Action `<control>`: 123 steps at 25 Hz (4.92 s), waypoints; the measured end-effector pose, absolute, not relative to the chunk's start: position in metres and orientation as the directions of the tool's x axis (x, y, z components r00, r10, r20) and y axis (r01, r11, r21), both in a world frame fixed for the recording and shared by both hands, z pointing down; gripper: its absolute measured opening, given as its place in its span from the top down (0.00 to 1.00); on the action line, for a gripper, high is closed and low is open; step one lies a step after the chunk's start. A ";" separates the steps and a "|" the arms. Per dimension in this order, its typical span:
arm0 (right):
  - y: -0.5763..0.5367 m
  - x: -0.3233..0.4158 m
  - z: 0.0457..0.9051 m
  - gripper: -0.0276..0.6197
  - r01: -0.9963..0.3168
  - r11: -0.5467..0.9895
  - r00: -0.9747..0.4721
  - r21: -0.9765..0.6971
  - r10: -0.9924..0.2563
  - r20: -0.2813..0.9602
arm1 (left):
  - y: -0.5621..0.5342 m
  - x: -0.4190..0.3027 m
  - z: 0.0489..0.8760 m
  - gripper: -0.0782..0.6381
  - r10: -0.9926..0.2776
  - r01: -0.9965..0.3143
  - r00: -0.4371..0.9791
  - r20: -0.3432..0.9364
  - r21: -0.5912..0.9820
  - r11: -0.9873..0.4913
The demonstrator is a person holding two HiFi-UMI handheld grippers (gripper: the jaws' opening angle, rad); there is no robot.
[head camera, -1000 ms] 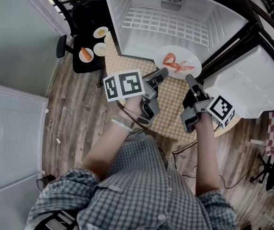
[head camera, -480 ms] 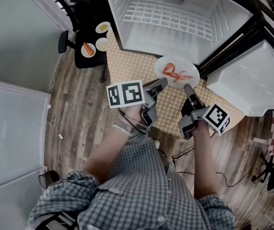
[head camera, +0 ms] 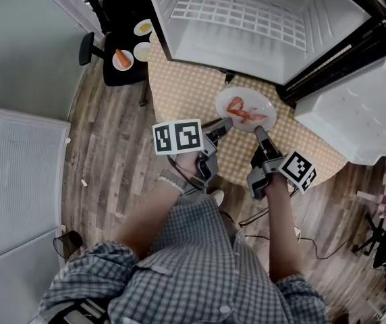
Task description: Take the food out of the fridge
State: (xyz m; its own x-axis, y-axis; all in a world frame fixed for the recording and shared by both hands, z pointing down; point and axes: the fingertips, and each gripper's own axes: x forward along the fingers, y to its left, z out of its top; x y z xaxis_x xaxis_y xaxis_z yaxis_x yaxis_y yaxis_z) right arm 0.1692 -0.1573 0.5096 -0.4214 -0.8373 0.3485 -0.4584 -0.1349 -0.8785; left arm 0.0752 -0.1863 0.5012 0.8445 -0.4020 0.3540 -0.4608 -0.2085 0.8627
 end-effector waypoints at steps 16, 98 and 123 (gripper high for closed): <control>-0.141 0.159 0.576 0.86 -0.472 -0.258 -0.434 -0.843 -0.765 0.477 | -0.170 0.065 0.570 0.79 -0.356 -0.530 0.811 0.464 0.841 -0.113; -0.070 0.152 0.381 0.94 -0.950 0.274 -0.306 -0.148 -0.911 0.275 | -0.095 0.071 0.396 0.88 -0.589 -0.687 0.716 0.375 0.228 -0.690; -0.064 0.145 0.384 0.94 -0.946 0.290 -0.320 -0.145 -0.904 0.282 | -0.090 0.077 0.382 0.88 -0.579 -0.663 0.740 0.342 0.227 -0.713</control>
State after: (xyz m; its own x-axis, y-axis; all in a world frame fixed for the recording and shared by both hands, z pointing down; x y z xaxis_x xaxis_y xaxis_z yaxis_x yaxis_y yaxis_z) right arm 0.1453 -0.0641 0.3838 -0.3203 -0.9043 0.2823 -0.9460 0.2899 -0.1448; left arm 0.0767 -0.0899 0.3817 0.7397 -0.5794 0.3423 -0.6634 -0.7131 0.2266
